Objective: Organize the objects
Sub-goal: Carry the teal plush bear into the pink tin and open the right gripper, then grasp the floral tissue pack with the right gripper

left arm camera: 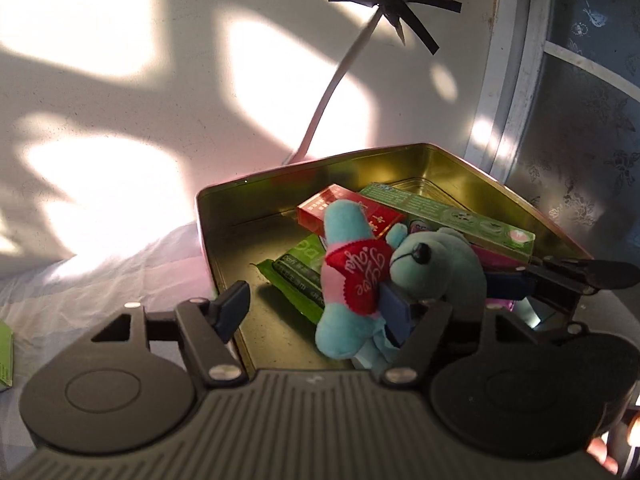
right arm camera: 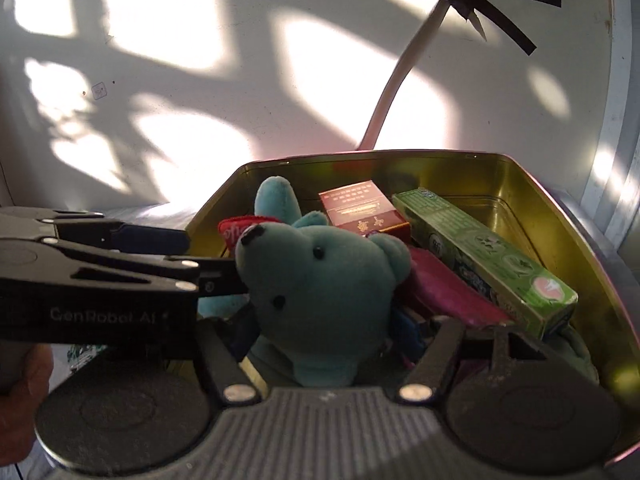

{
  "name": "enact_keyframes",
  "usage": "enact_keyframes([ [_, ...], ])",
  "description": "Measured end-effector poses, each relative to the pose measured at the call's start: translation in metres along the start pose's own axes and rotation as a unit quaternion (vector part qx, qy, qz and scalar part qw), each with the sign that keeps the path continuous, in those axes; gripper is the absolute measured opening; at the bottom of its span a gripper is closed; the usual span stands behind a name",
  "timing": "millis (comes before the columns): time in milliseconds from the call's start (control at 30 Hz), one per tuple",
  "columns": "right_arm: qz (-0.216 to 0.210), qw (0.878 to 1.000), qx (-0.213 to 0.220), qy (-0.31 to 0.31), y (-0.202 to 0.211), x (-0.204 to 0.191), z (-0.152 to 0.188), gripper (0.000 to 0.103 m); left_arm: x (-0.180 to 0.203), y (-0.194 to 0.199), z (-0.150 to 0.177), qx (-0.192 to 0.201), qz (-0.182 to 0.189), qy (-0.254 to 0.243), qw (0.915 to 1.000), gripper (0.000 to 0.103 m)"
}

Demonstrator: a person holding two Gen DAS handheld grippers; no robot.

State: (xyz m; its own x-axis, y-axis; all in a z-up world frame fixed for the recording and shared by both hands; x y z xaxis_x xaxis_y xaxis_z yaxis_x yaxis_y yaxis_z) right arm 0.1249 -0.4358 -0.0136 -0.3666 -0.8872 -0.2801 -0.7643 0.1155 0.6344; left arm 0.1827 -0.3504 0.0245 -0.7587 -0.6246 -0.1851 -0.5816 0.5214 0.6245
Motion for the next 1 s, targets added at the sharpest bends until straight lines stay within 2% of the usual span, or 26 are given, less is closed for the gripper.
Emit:
enact_keyframes([
  [33,-0.001,1.000,0.009,-0.002,0.003,-0.001,0.002,0.073,-0.001,0.001,0.000,-0.002,-0.016,-0.004,0.9999,0.073],
  [67,-0.005,1.000,0.018,-0.001,0.006,-0.002,0.005,0.080,-0.003,0.004,0.000,-0.002,-0.031,-0.007,0.9995,0.073],
  [100,-0.012,1.000,0.024,0.002,0.010,-0.003,0.009,0.084,-0.004,0.007,0.000,0.000,-0.034,-0.007,0.9994,0.073],
  [167,-0.028,0.999,0.033,0.003,0.022,-0.006,0.018,0.084,-0.007,0.015,0.003,0.003,-0.042,-0.004,0.9991,0.073],
  [267,-0.034,0.998,0.056,-0.008,0.044,-0.007,0.029,0.084,-0.012,0.031,0.008,0.010,-0.074,-0.008,0.9971,0.073],
  [433,-0.059,0.991,0.097,-0.066,0.087,0.005,0.043,0.084,-0.019,0.060,0.024,0.027,-0.107,-0.014,0.9938,0.073],
  [533,-0.063,0.988,0.105,-0.099,0.103,0.011,0.052,0.083,-0.021,0.075,0.037,0.031,-0.113,-0.009,0.9930,0.073],
  [700,-0.063,0.984,0.118,-0.117,0.122,0.009,0.059,0.081,-0.027,0.094,0.057,0.032,-0.115,-0.002,0.9929,0.073],
  [1000,-0.074,0.984,0.127,-0.100,0.133,-0.023,0.064,0.075,-0.029,0.112,0.087,0.025,-0.108,0.007,0.9938,0.073],
])
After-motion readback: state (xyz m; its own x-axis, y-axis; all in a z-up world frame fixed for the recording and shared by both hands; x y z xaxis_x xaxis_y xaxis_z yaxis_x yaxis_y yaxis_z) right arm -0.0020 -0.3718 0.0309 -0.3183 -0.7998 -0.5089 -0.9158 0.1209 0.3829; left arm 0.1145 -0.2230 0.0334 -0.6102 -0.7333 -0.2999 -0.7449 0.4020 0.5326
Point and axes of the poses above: each gripper's, at about its wrist camera, not at the fingertips, and y roughly against the way its jaws point, x to its right, z to its underside, the point moved 8 cm from there along -y, roughly the way its jaws point, and after that the axes turned 12 degrees about -y, right-handed, at the moved point
